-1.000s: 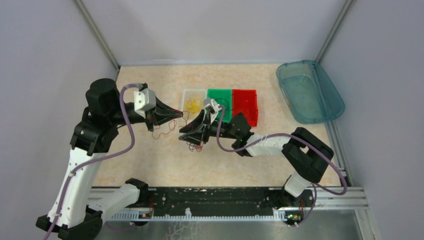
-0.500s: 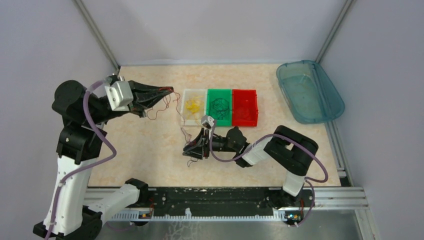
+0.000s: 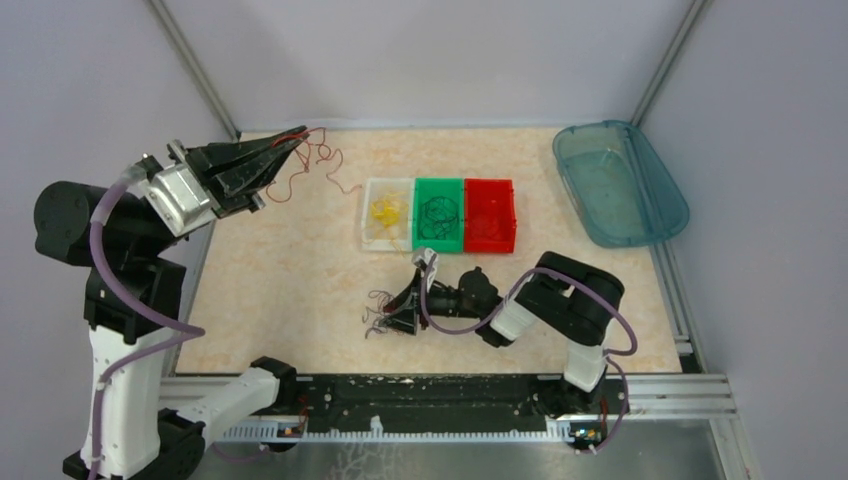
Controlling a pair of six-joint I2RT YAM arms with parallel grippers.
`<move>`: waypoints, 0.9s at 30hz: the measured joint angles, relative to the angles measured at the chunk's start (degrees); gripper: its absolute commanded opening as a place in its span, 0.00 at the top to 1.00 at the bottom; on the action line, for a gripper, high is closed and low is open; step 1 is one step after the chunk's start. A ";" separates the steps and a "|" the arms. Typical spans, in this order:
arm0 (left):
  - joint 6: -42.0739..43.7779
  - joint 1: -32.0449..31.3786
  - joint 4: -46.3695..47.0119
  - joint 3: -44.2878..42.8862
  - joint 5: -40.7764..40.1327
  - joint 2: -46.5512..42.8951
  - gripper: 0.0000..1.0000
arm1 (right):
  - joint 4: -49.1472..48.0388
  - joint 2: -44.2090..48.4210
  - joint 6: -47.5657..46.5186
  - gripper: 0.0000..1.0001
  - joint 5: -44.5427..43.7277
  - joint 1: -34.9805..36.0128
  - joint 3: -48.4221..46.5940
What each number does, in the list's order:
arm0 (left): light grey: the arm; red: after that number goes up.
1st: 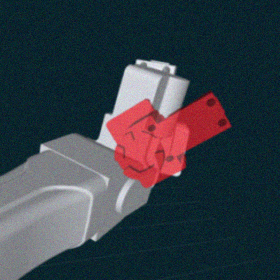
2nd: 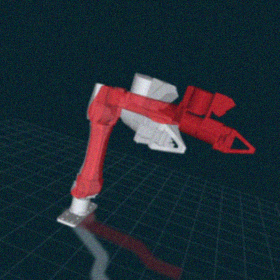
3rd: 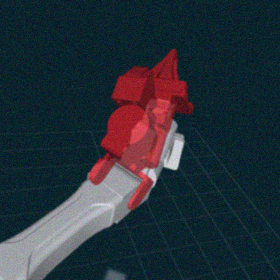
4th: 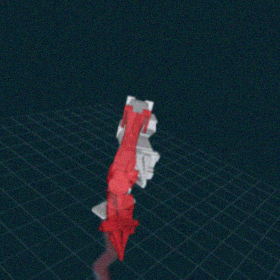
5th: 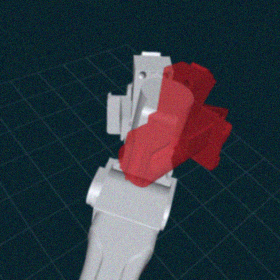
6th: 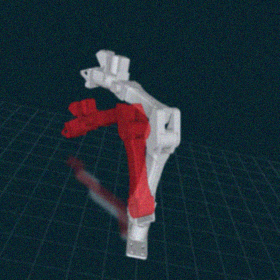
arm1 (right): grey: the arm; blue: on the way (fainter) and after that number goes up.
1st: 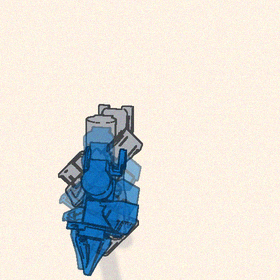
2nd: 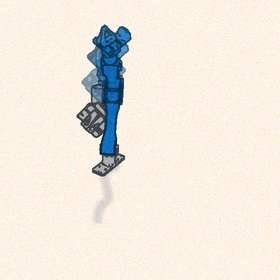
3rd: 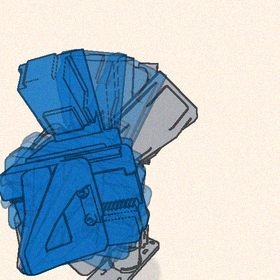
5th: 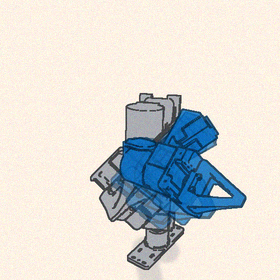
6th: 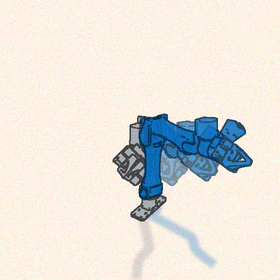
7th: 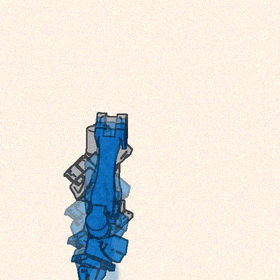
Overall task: Untangle the cables
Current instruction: Untie the cable.
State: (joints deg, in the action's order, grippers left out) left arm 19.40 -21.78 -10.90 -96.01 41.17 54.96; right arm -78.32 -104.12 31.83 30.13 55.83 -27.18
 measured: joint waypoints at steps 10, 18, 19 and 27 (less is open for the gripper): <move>-0.92 0.00 -1.01 6.27 1.07 -1.68 1.00 | 15.10 18.27 -7.78 0.07 -3.76 -0.02 -1.22; -3.52 0.00 -2.03 17.70 1.95 -3.48 1.00 | 32.00 32.46 -17.38 0.01 -7.04 -0.13 -6.93; -3.85 0.00 -2.03 18.47 2.08 -3.43 1.00 | 33.16 33.00 -17.92 0.01 -7.21 -0.13 -6.82; -5.22 0.00 -1.92 20.11 2.95 -3.37 1.00 | 48.35 33.00 -20.26 0.03 -6.32 -0.26 -7.96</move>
State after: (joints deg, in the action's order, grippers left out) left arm 14.17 -21.78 -12.82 -75.90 44.12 51.59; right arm -29.98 -71.11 11.57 23.81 55.57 -35.14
